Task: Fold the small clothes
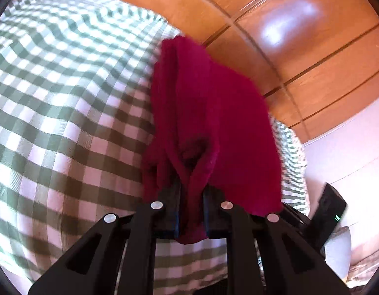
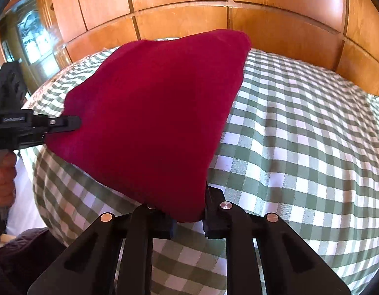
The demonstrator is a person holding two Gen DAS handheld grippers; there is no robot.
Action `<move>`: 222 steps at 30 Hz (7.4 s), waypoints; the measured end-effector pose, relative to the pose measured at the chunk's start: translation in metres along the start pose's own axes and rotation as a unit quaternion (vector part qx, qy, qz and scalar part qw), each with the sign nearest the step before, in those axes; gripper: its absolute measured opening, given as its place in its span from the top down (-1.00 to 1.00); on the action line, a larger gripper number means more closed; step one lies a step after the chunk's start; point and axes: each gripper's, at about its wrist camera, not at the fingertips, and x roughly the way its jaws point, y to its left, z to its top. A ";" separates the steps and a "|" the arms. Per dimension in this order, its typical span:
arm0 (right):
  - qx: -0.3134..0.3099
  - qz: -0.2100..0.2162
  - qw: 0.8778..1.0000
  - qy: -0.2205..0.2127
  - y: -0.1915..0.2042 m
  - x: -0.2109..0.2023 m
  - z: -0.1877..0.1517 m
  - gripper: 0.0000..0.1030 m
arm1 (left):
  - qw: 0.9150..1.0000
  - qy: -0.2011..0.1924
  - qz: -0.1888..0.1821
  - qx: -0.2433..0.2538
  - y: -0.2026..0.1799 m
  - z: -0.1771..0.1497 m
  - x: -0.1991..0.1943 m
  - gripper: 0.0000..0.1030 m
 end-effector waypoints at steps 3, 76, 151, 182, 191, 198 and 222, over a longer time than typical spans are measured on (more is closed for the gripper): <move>0.005 0.022 1.000 0.010 -0.008 -0.007 0.002 0.61 | 1.000 0.002 -0.009 0.008 -0.007 -0.004 -0.004 0.77; 0.187 0.116 0.975 0.028 -0.067 0.067 0.134 -0.65 | 0.964 -0.075 0.212 0.141 -0.036 0.072 0.023 -0.12; 0.334 0.007 0.938 -0.090 -0.270 -0.043 0.007 -0.02 | 0.955 0.141 -0.005 0.262 -0.254 0.056 0.279 0.47; 0.146 -0.252 0.954 -0.071 -0.158 -0.062 -0.018 -0.43 | 0.950 0.007 0.101 0.294 -0.227 0.022 0.197 0.25; 0.168 -0.256 0.949 -0.074 -0.148 -0.069 -0.021 -0.62 | 0.952 -0.013 0.111 0.286 -0.220 0.014 0.175 0.18; 0.198 -0.266 0.941 -0.072 -0.145 -0.076 -0.025 -0.68 | 0.951 -0.034 0.121 0.284 -0.218 0.008 0.156 -0.02; 0.247 -0.330 0.902 -0.128 -0.099 -0.119 -0.037 -0.91 | 0.945 -0.114 0.157 0.263 -0.214 -0.010 0.085 -0.75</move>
